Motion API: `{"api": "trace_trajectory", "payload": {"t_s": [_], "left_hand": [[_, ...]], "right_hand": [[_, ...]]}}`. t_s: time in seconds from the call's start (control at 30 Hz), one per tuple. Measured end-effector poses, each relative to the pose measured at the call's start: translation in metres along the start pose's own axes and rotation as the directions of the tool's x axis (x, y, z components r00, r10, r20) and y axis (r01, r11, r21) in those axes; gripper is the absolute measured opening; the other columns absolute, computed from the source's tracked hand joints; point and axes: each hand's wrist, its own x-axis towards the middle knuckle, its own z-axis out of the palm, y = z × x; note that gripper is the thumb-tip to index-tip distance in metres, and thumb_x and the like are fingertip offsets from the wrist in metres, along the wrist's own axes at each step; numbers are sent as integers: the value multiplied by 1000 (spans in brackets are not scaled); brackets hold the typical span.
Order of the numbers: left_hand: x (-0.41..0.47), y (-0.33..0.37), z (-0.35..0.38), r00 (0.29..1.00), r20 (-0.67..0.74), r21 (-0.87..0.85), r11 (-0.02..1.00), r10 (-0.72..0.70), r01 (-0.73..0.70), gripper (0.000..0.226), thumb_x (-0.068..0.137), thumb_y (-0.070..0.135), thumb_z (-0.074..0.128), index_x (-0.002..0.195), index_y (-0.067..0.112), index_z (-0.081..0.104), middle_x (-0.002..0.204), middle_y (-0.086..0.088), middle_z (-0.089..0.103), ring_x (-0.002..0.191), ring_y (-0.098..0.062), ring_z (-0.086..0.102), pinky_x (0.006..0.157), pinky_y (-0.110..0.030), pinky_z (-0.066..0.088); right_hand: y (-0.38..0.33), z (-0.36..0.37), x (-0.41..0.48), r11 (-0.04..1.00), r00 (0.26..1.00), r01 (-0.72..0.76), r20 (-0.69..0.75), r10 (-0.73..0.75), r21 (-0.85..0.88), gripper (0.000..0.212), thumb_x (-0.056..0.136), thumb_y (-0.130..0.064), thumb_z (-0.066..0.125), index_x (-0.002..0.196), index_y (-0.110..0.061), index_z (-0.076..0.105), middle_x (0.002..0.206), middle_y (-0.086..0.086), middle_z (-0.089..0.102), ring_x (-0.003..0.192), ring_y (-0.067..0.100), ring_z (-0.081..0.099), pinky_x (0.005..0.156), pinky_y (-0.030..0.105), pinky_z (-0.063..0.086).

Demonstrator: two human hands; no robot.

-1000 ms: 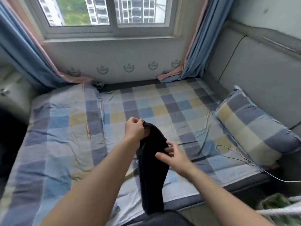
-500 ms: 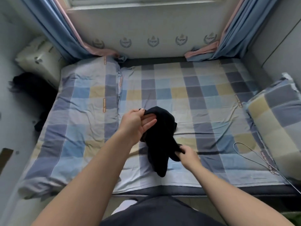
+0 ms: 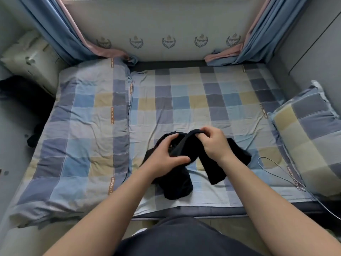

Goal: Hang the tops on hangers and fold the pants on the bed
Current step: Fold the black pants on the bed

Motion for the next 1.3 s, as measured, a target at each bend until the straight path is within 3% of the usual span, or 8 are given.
{"api": "trace_trajectory", "payload": {"t_s": [0.2,0.43,0.53,0.7,0.83,1.0,1.2,1.3], "left_hand": [[-8,6,7,971,-89,15,975,220,-220,95,62,52,87,137,61,29,138,21,50,133,-3,47,109,-33,43],[-4,15,-28,966,-220,-40,988,137,-149,35,88,38,63,121,28,65,106,8,73,102,-12,69,94,-47,54],[-1,21,-44,952,-297,-193,972,71,-133,20,95,19,64,115,15,67,104,-2,74,101,-21,70,95,-51,54],[2,43,-66,968,-248,-486,869,-34,-94,12,96,17,64,107,19,68,94,0,78,93,-22,75,77,-38,62],[7,62,-83,956,-292,-484,867,-31,-119,9,98,15,64,106,19,66,100,-4,76,94,-22,73,77,-37,61],[13,67,-93,942,-334,-327,932,43,-159,5,98,18,64,102,20,66,101,-1,74,96,-18,71,82,-31,58],[5,35,-78,999,32,-552,833,-15,30,63,88,64,48,135,23,58,134,-4,66,122,-17,62,108,-38,45],[1,20,-57,984,157,-486,860,-87,154,65,81,81,49,120,31,63,112,5,73,105,-10,64,93,-28,44]], "right_hand": [[-56,15,-18,977,987,10,157,-44,213,19,91,-12,65,75,-19,72,73,-3,72,72,8,66,69,23,53],[-67,22,-25,932,969,33,217,-119,361,9,93,-9,68,100,-14,73,94,-3,77,92,9,71,81,22,55],[-49,28,-27,920,965,-73,262,-33,385,46,87,-23,77,129,-27,59,125,-6,69,117,10,64,100,31,51],[-31,49,-33,848,856,-289,517,21,445,70,79,-51,78,140,-27,51,131,-3,67,122,15,63,92,25,53],[-34,60,-30,792,787,-400,616,38,462,58,85,-46,75,134,-19,59,130,7,68,122,23,64,91,24,54],[-45,69,-18,804,888,-343,448,108,486,31,92,-26,72,119,-12,69,114,11,74,106,28,72,83,30,58],[-76,56,3,669,942,-322,300,152,670,25,93,-21,70,113,-6,72,110,17,75,100,34,73,73,36,60],[-97,41,24,591,938,-344,249,239,729,25,95,-22,67,111,-3,70,103,17,76,91,32,75,67,36,61]]}}
